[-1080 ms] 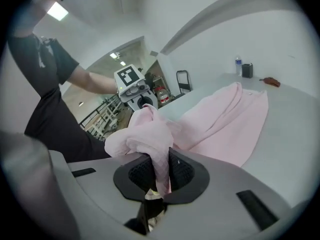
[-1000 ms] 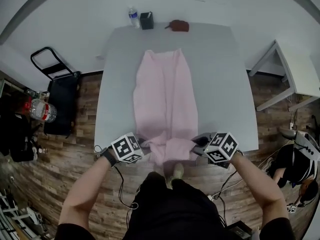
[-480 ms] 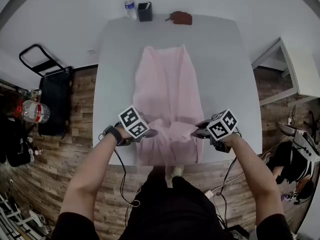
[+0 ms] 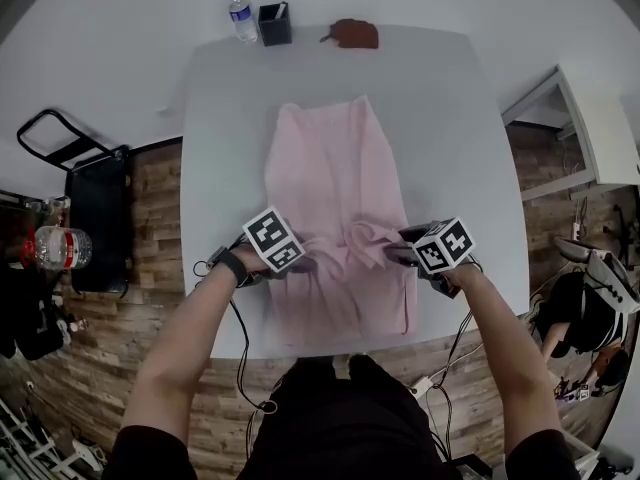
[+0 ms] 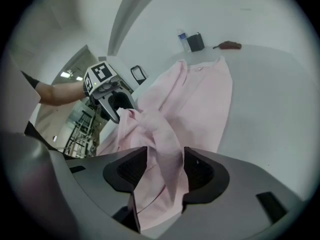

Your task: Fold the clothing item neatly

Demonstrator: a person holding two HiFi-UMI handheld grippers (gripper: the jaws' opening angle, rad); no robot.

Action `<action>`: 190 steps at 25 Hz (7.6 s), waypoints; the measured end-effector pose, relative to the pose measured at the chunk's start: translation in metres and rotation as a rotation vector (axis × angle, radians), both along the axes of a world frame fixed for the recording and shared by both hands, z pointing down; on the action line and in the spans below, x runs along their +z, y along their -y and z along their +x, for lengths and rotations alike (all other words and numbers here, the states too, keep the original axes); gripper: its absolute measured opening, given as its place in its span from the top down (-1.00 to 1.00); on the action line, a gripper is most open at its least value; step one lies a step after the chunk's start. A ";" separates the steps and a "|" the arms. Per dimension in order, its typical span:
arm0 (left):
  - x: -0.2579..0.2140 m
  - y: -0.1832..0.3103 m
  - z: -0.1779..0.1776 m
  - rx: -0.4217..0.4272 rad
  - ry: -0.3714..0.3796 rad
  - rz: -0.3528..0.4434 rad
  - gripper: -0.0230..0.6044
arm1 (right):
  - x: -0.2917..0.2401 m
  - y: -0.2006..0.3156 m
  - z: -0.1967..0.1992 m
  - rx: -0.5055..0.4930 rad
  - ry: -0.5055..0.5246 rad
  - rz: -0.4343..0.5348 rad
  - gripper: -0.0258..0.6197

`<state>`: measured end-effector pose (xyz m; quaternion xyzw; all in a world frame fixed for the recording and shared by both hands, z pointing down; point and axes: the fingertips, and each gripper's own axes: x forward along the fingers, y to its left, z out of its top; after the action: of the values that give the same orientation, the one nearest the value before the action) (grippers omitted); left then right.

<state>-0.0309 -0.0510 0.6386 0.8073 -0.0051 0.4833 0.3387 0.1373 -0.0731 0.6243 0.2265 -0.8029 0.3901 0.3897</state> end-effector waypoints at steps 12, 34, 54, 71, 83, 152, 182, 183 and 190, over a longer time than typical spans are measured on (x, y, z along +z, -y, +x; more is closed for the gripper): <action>-0.064 0.061 -0.006 -0.116 -0.043 0.309 0.14 | -0.053 -0.056 -0.055 -0.312 -0.005 0.260 0.57; -0.079 -0.058 0.017 -0.228 -0.275 0.425 0.35 | -0.059 0.004 -0.094 -0.154 0.062 0.477 0.76; -0.133 -0.146 0.054 -0.546 -0.340 0.798 0.85 | -0.124 -0.151 -0.051 -0.046 0.219 0.642 0.64; -0.009 -0.196 -0.003 -0.080 0.172 1.148 0.27 | -0.014 -0.208 -0.010 -0.438 -0.233 0.891 0.33; 0.010 -0.168 -0.004 0.018 0.260 1.235 0.24 | 0.010 -0.180 0.006 -0.661 -0.453 1.120 0.22; -0.026 0.071 -0.036 0.127 0.038 -0.282 0.75 | -0.042 0.080 -0.008 -0.572 0.134 -0.160 0.74; -0.161 0.042 -0.014 -0.258 -0.410 0.144 0.18 | -0.041 -0.189 -0.087 -0.911 -0.007 0.462 0.36; -0.161 0.031 -0.011 -0.257 -0.412 0.162 0.18 | -0.032 -0.195 -0.090 -0.943 -0.025 0.471 0.37; -0.160 -0.027 0.012 -0.291 -0.458 0.233 0.21 | 0.018 -0.208 -0.086 -1.315 -0.313 0.798 0.37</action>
<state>-0.0193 -0.0243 0.4782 0.9195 -0.0999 0.2310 0.3019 0.0518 0.1353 0.6422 -0.1200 -0.7874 -0.2749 0.5386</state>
